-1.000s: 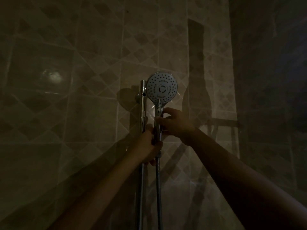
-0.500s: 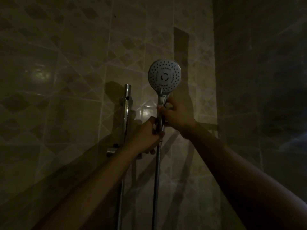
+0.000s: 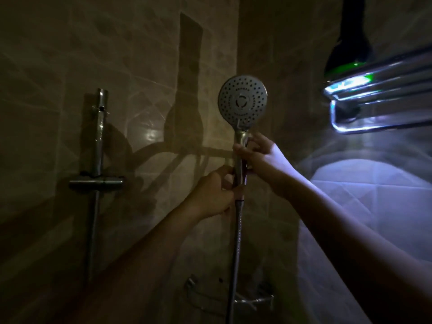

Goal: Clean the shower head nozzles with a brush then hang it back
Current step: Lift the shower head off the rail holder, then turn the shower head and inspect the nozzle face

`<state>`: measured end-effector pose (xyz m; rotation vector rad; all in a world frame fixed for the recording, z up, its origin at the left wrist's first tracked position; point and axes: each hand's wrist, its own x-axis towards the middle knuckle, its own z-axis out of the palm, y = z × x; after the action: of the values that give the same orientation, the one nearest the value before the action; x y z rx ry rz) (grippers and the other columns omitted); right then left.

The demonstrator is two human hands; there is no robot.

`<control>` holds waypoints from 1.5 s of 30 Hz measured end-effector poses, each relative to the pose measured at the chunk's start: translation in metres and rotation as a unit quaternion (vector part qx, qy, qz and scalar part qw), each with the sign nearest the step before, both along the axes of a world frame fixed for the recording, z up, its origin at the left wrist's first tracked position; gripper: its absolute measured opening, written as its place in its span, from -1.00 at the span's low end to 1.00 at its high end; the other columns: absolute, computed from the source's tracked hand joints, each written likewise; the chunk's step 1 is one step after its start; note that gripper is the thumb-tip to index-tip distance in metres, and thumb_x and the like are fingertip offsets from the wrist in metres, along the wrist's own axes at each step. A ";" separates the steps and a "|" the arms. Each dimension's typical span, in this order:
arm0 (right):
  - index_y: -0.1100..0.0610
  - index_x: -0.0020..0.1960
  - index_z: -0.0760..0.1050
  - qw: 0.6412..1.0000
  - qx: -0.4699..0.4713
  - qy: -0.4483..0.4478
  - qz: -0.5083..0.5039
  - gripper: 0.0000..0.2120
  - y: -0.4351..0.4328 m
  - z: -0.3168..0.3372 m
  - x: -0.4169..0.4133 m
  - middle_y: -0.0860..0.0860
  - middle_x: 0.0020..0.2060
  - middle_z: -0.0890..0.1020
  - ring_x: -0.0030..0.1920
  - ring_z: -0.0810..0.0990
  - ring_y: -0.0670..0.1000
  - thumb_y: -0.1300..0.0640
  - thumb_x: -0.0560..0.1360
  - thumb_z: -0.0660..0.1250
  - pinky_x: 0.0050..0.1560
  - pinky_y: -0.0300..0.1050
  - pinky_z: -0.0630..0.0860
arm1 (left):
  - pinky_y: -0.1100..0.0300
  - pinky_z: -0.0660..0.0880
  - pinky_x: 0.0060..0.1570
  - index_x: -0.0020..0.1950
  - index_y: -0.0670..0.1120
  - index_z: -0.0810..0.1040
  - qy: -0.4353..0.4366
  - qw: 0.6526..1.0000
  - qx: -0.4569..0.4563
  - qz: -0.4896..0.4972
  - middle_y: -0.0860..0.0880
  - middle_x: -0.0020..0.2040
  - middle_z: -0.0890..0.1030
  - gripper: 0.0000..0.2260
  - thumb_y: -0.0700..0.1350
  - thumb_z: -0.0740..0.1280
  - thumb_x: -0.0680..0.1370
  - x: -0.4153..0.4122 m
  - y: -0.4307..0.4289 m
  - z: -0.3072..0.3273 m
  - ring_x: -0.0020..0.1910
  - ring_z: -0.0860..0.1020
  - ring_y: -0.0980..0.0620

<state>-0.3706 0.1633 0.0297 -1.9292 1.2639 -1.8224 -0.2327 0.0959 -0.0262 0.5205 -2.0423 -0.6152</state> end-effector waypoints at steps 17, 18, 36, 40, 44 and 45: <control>0.08 0.13 0.57 0.992 0.092 -0.032 -0.077 -0.75 0.185 -0.158 -0.127 0.02 -0.32 0.60 -0.23 0.66 0.06 -0.07 0.62 0.25 -0.11 0.01 0.68 | 0.13 0.61 -0.41 -0.27 0.00 0.71 0.049 0.911 0.354 -0.205 -0.12 -0.31 0.67 -0.52 0.39 0.30 0.45 -0.157 0.183 -0.204 -0.39 0.66 -0.02; 0.12 0.13 0.56 0.990 0.107 -0.041 -0.085 -0.70 0.199 -0.174 -0.137 0.01 -0.33 0.56 -0.25 0.62 0.08 -0.09 0.61 0.26 -0.06 0.11 0.66 | 0.11 0.62 -0.36 -0.17 -0.04 0.69 0.036 0.899 0.361 -0.247 -0.15 -0.27 0.65 -0.60 0.27 0.31 0.51 -0.163 0.199 -0.216 -0.35 0.66 -0.03; 0.16 0.01 0.45 0.867 0.264 -0.412 -0.099 -0.78 0.272 -0.394 -0.180 0.01 -0.43 0.51 -0.51 0.48 -0.03 -0.01 0.63 0.27 -0.51 -0.19 0.43 | 0.19 0.52 -0.33 0.09 -0.10 0.54 -0.097 0.782 0.574 -0.224 -0.09 -0.07 0.64 -0.84 -0.04 0.35 0.61 -0.190 0.320 -0.401 -0.18 0.59 0.00; 0.10 -0.29 0.36 0.831 0.287 -0.440 -0.182 -0.66 0.266 -0.436 -0.172 -0.06 -0.61 0.43 -0.64 0.38 -0.05 0.01 0.62 0.27 -0.55 -0.23 0.33 | 0.24 0.38 -0.50 -0.10 -0.07 0.58 -0.111 0.770 0.606 -0.166 0.06 -0.39 0.59 -0.92 -0.10 0.44 0.48 -0.190 0.330 -0.426 -0.46 0.51 0.15; 0.06 -0.28 0.38 0.810 0.278 -0.461 -0.234 -0.69 0.264 -0.468 -0.157 -0.09 -0.63 0.41 -0.66 0.35 -0.08 -0.04 0.57 0.32 -0.57 -0.25 0.28 | 0.18 0.21 -0.43 -0.28 -0.04 0.55 -0.129 0.795 0.585 -0.099 0.09 -0.48 0.44 -0.94 -0.07 0.37 0.36 -0.191 0.341 -0.447 -0.45 0.37 0.10; 0.04 -0.30 0.39 0.804 0.280 -0.463 -0.246 -0.68 0.262 -0.474 -0.152 -0.09 -0.63 0.41 -0.65 0.35 -0.07 -0.07 0.55 0.35 -0.55 -0.22 0.28 | 0.16 0.23 -0.39 -0.26 -0.05 0.54 -0.130 0.798 0.584 -0.073 0.04 -0.42 0.46 -0.91 -0.09 0.35 0.44 -0.192 0.342 -0.454 -0.39 0.39 0.07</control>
<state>-0.5224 0.4255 -0.4442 -0.2808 1.6660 -1.8578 -0.4246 0.4380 -0.4805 1.1906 -1.7301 -2.0175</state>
